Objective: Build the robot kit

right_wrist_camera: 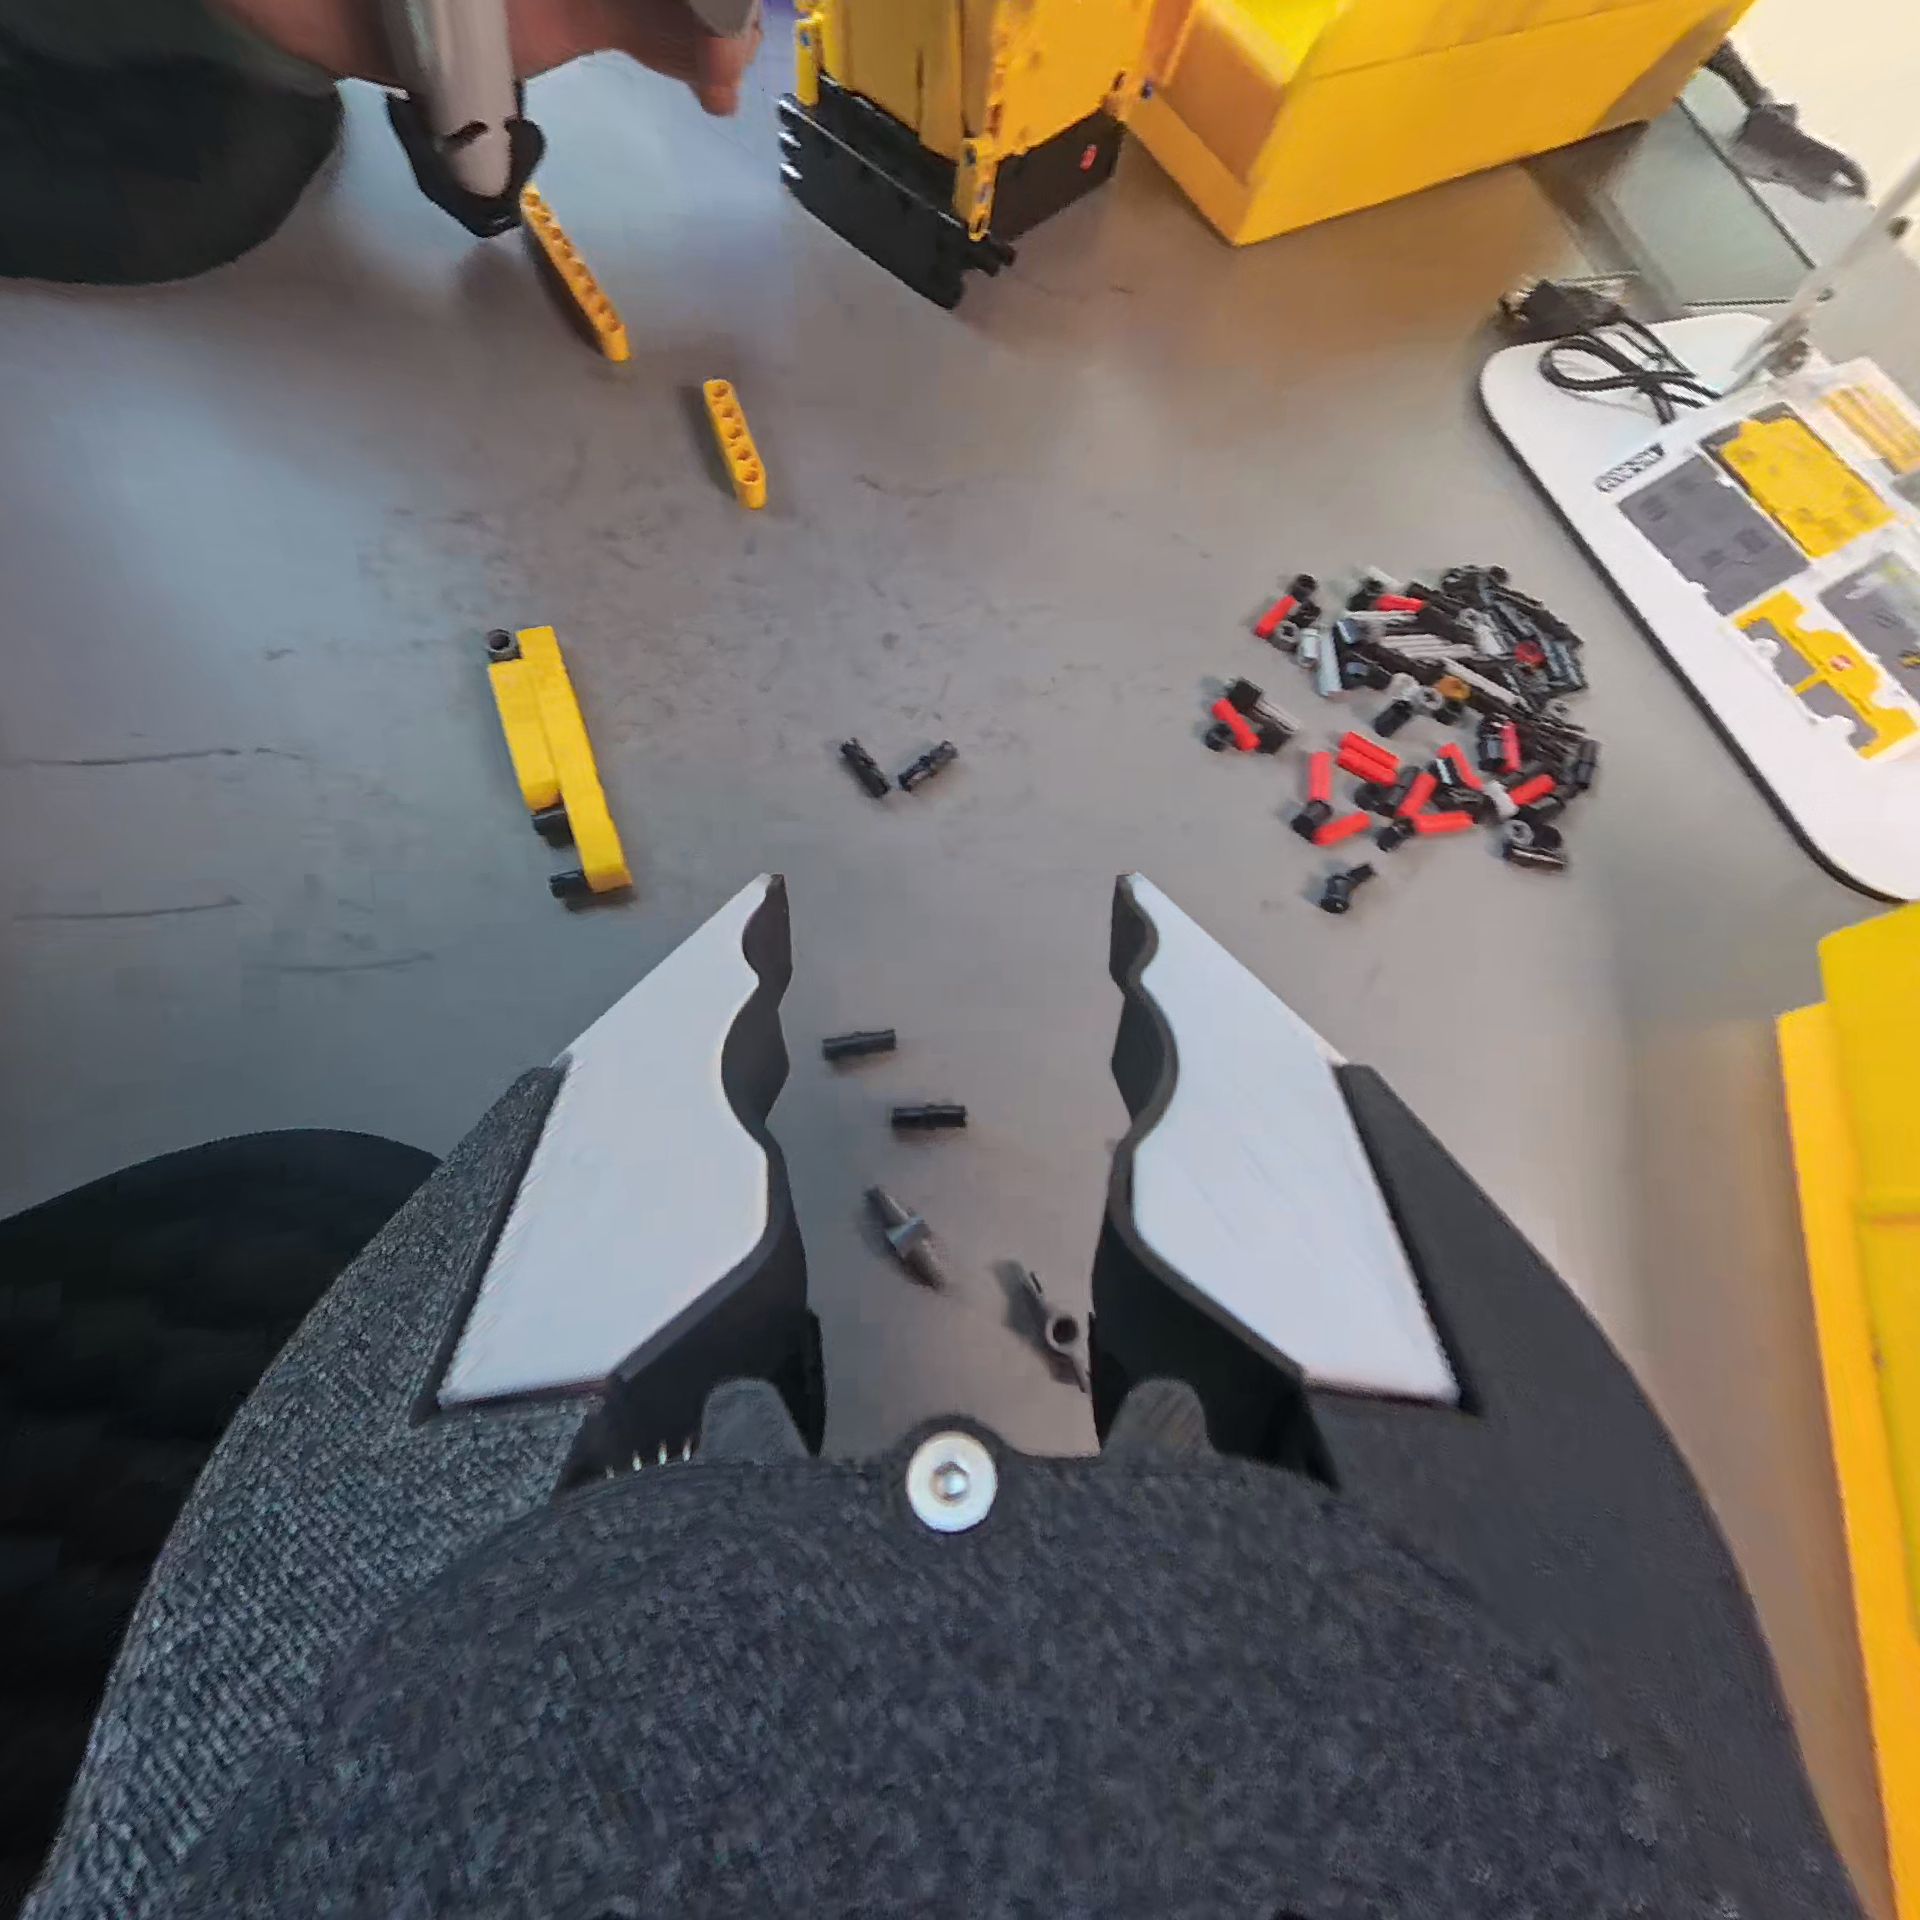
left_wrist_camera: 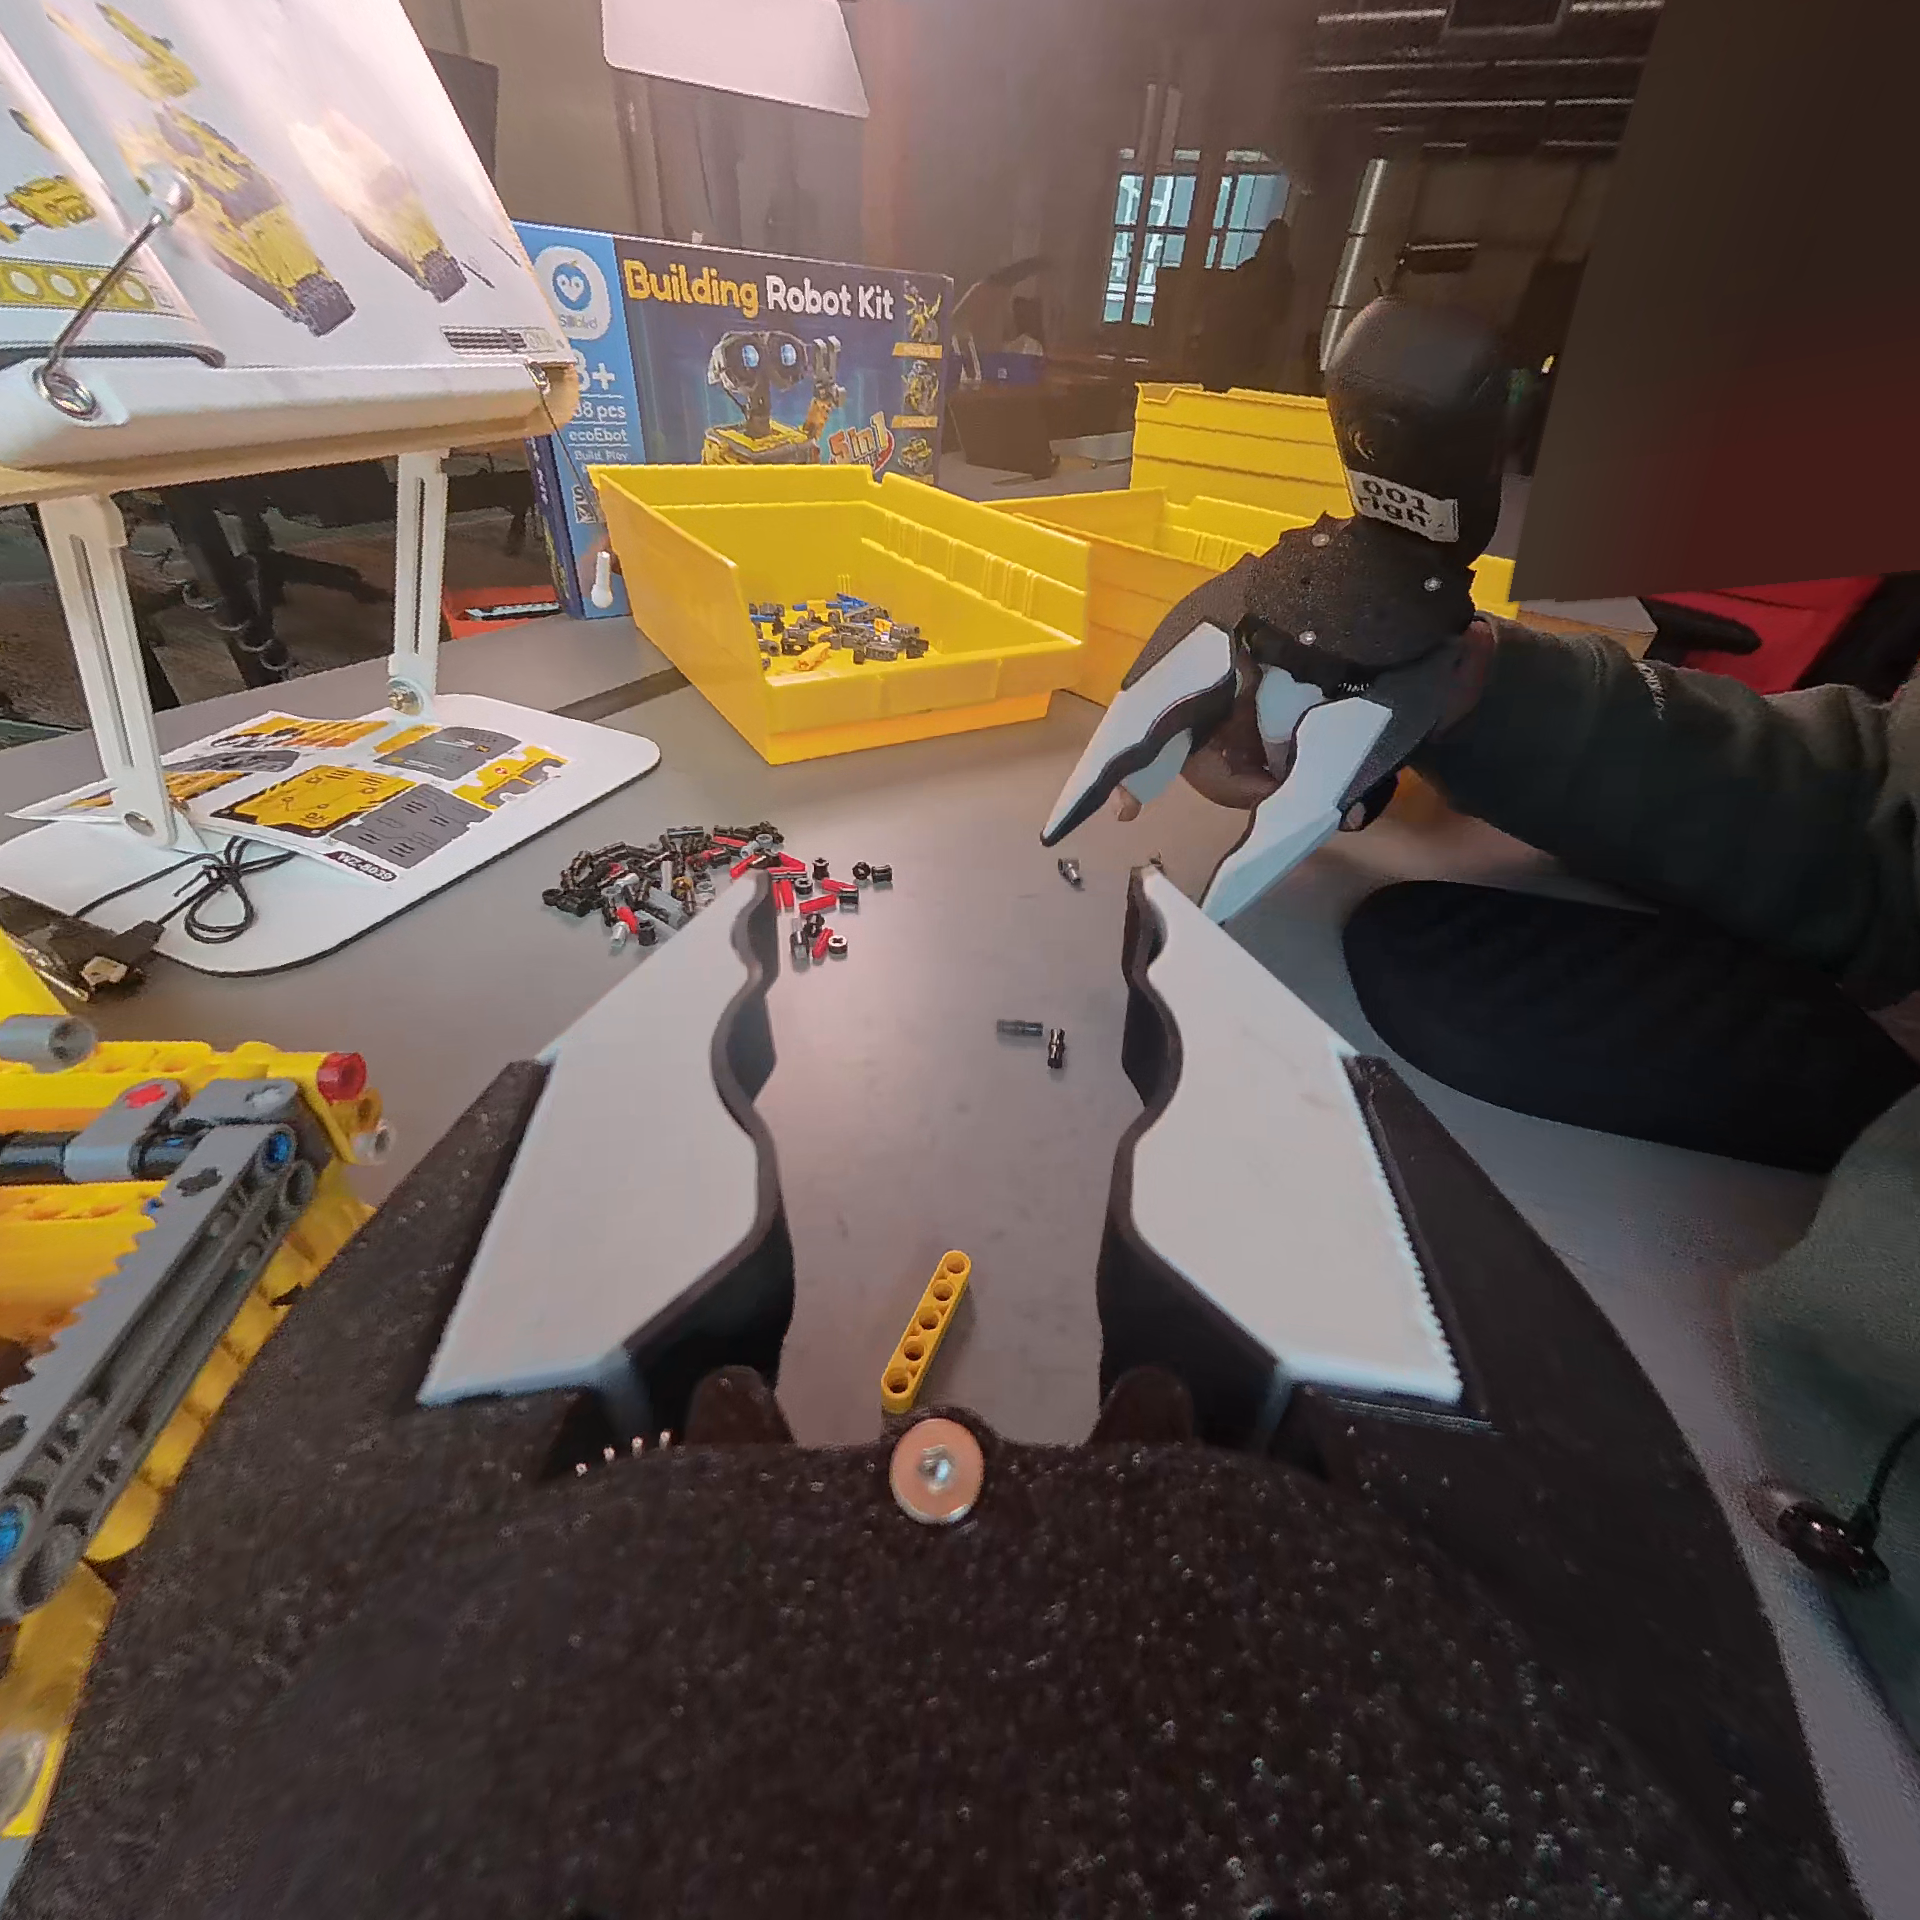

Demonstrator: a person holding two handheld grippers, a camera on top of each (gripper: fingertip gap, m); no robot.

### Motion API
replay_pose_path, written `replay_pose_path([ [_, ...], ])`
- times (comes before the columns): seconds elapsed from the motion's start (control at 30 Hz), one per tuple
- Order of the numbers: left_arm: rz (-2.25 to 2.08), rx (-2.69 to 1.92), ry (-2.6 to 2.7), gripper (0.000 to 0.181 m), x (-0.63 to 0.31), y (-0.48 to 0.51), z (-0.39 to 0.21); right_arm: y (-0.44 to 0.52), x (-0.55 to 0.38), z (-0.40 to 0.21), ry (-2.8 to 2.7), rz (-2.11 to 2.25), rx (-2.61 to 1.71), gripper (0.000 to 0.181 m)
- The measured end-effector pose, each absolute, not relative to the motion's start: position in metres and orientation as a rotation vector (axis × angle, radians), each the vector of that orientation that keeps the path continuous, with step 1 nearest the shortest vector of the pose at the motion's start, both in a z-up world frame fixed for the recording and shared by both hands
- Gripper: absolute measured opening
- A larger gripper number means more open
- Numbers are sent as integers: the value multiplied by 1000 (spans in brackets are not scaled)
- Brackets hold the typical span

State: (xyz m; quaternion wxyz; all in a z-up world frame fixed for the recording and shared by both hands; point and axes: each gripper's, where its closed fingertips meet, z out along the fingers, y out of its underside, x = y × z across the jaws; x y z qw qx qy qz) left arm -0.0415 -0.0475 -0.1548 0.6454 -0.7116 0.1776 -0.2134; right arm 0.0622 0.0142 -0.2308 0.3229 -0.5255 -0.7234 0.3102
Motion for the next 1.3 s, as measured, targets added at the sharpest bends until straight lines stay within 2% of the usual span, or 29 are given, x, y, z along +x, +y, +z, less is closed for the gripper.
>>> replay_pose_path([
  [0.3, -461, -1606, 427, 39, -44, -51, -152, 55, 76, -217, -1761, 726, -1455, 50],
  [0.47, -417, -1613, 428, 42, -46, -49, -155, 62, 89, -235, -1810, 674, -1572, 49],
  [0.6, -459, -1627, 496, 46, -33, -52, -160, 76, 96, -245, -1757, 631, -1719, 29],
  [0.77, -457, -1664, 503, 61, -30, -50, -168, 85, 101, -250, -1704, 636, -1817, 22],
  [1.2, -438, -1676, 523, 51, -27, -50, -171, 66, 136, -261, -1972, 513, -1783, 22],
  [1.3, -437, -1705, 565, 49, -22, -53, -177, 63, 137, -266, -2002, 526, -1765, 10],
])
